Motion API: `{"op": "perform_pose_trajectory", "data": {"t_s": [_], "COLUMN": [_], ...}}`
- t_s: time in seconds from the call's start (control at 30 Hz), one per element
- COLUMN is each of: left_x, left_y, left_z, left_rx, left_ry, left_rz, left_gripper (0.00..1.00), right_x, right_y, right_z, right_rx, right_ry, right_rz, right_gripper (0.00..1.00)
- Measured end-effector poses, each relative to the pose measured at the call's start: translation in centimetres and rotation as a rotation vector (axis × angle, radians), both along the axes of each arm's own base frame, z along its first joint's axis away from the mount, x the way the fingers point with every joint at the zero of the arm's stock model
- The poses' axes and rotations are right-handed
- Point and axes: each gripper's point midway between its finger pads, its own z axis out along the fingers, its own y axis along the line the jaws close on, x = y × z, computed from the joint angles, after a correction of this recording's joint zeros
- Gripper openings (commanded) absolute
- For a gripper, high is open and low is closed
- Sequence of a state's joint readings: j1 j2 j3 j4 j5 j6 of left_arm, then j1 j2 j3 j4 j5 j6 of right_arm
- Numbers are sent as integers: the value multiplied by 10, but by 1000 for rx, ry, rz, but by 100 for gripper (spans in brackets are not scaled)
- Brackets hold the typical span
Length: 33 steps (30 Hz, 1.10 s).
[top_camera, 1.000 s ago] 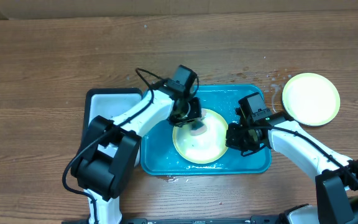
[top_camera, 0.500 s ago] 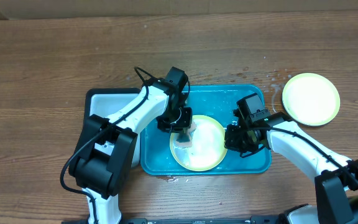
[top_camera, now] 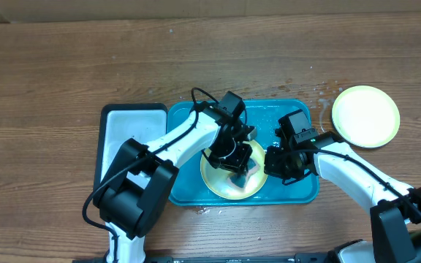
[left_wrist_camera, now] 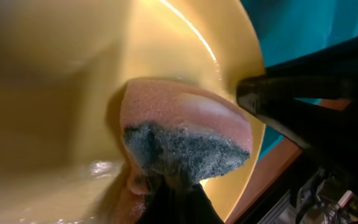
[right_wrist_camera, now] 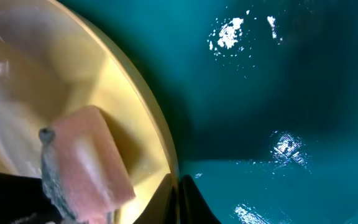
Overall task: Clean dirty plates on tray and stack at the side
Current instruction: 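Scrub the second yellow plate with the sponge in the left gripper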
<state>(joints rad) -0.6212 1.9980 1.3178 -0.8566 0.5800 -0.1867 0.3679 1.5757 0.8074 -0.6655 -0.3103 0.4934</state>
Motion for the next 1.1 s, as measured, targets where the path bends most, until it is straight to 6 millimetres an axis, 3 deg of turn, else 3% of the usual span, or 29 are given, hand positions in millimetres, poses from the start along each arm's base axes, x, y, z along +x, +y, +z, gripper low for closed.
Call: {"op": "perform_pose_trajectory", "data": {"t_s": [0.1,0.3,0.53,0.77,0.9,1.0,1.1], "left_x": [-1,4,31,81,106,118,116], "left_y": [7,47,75,76,63,48,40], "left_z": [-4,-18,-21,-20,-15,-12,-11], "left_rx": [51,297,422,399,330,234,172], "left_ry": [1,-19,-92,-269,-351,-363,-323], "left_rz": [14,108,244,354,410,423,421], "left_gripper": [4,4,4,4,4,4,4], "right_x": [0,-2,-1,1,1,0,0], "right_y": [0,0,1,2,2,0,0], "right_z": [0,0,0,1,1,0,0], "right_rx": [-1,-1,7,14,14,11,12], "right_ry": [2,9,3,1,3,14,16], "right_rz": [-1,0,1,-5,-12,-27,-32], "right_gripper": [4,4,4,4,4,4,4]}}
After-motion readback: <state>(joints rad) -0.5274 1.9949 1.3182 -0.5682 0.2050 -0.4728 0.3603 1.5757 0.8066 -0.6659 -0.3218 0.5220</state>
